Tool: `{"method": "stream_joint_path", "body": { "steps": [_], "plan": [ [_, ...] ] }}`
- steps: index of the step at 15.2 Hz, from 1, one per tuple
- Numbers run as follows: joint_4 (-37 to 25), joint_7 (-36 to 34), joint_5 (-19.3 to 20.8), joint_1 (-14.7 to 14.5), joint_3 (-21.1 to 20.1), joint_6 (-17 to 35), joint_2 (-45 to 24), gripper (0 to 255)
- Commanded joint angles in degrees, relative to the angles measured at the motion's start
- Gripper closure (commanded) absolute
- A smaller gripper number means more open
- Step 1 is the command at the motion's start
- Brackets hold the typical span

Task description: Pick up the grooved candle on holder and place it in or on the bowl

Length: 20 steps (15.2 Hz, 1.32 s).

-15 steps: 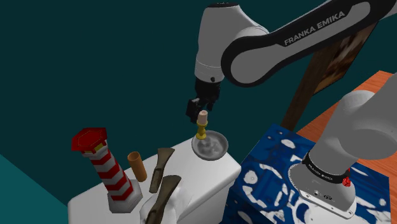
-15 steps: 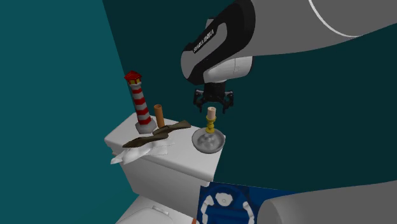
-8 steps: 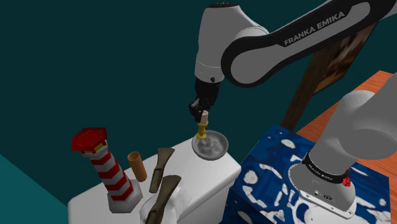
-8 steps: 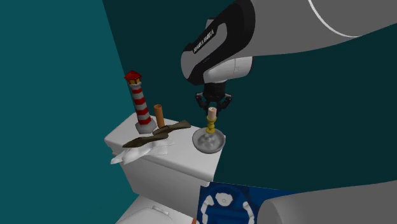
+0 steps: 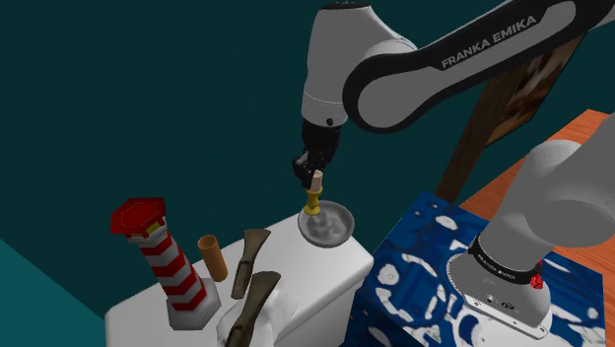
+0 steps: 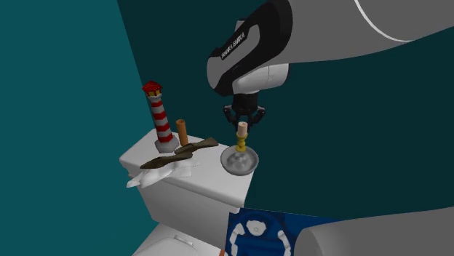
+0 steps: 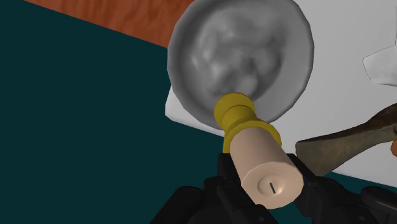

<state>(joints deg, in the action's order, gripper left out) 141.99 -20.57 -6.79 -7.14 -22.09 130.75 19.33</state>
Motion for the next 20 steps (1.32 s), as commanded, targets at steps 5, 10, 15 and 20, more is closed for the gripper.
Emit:
{"method": "stream_joint_path", "body": {
  "steps": [5, 10, 15, 20],
  "plan": [
    [-2.73, 0.45, -0.25, -0.10, 0.70, -4.68, 1.93, 255],
    [-5.52, 0.73, -0.32, -0.12, 1.27, -8.81, 3.31, 255],
    [-6.46, 0.42, -1.38, -1.12, 1.60, -14.02, 7.69, 255],
    [-4.73, -0.44, -2.83, -2.70, 1.47, -17.21, 12.75, 255]
  ]
}}
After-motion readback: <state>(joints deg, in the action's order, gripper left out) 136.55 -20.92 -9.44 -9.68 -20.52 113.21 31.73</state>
